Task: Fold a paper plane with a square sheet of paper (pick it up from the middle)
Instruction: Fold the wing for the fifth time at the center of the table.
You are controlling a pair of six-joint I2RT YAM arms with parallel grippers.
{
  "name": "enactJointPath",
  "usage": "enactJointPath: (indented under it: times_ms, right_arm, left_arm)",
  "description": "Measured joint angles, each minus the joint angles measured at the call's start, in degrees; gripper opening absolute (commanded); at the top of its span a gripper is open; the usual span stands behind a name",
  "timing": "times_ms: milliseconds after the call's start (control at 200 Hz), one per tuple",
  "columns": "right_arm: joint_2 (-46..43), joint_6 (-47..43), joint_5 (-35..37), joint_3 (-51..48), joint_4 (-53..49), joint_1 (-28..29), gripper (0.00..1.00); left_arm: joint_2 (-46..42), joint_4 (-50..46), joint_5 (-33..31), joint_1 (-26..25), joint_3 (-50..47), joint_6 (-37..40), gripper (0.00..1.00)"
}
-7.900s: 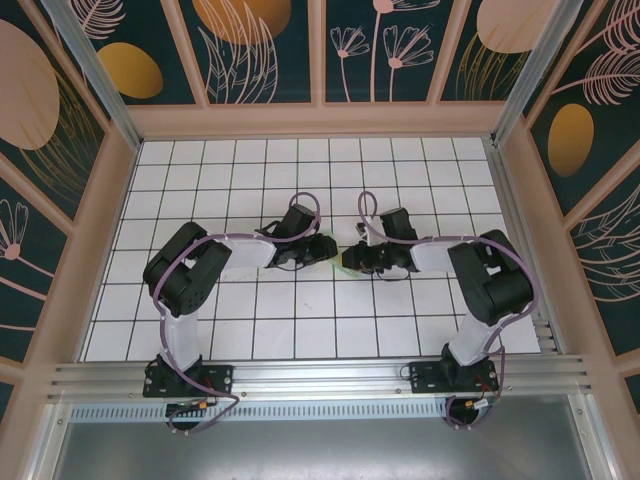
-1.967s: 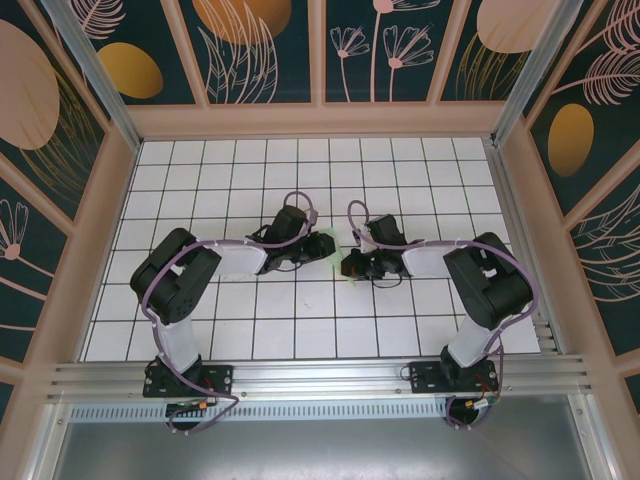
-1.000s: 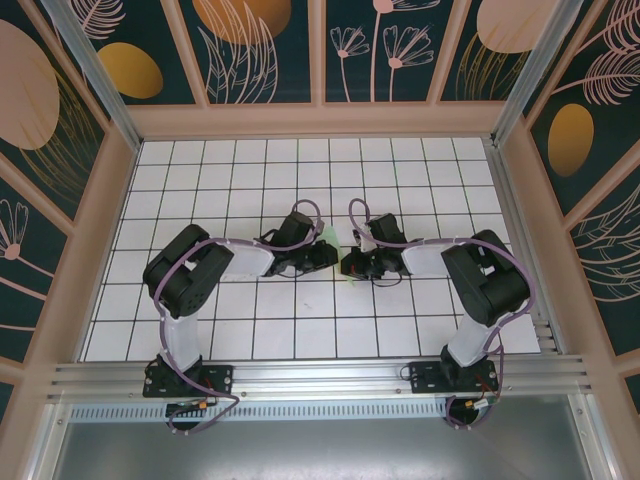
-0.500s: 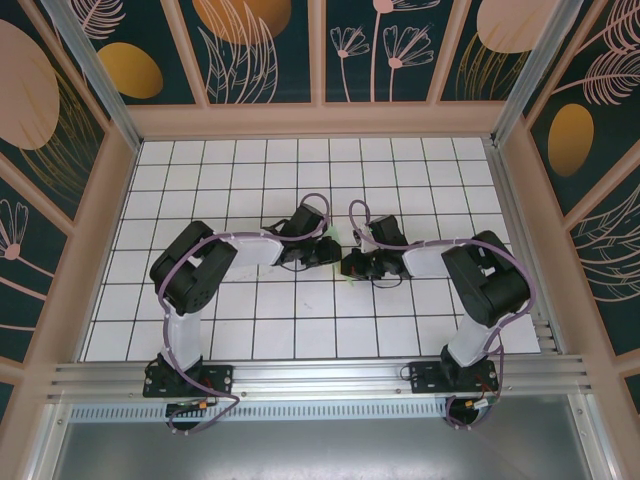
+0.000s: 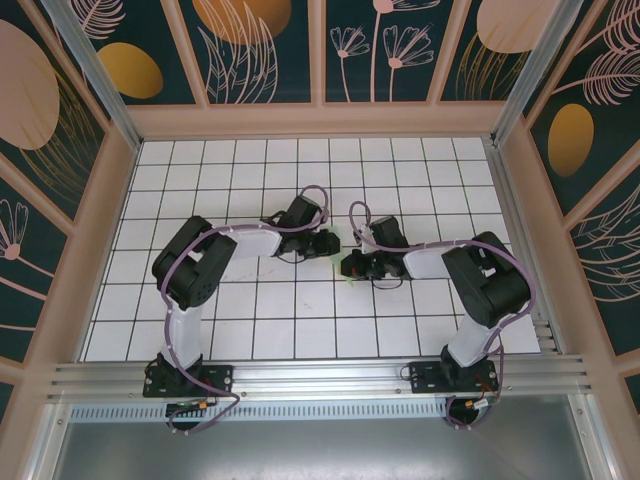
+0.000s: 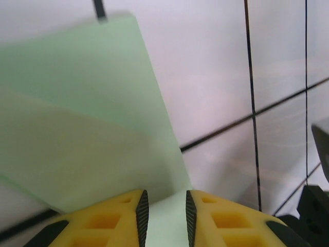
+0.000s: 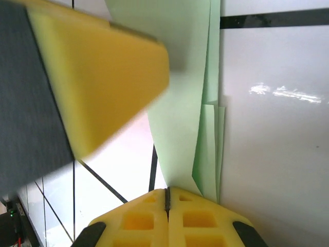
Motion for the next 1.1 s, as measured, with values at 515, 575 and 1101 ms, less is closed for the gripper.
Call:
enactJointPath:
  times_ms: [515, 575, 1101]
  right_arm:
    - [-0.1, -1.0, 0.0, -0.2, 0.4, 0.0, 0.00]
    - [-0.1, -1.0, 0.0, -0.2, 0.4, 0.0, 0.00]
    - [-0.1, -1.1, 0.0, -0.2, 0.4, 0.0, 0.00]
  left_arm:
    - [2.7, -3.7, 0.5, 3.8, 5.1, 6.6, 0.35]
    - [3.0, -4.3, 0.9, 3.9, 5.6, 7.2, 0.35]
    - [4.9, -6.4, 0.8, 6.1, 9.2, 11.2, 0.36]
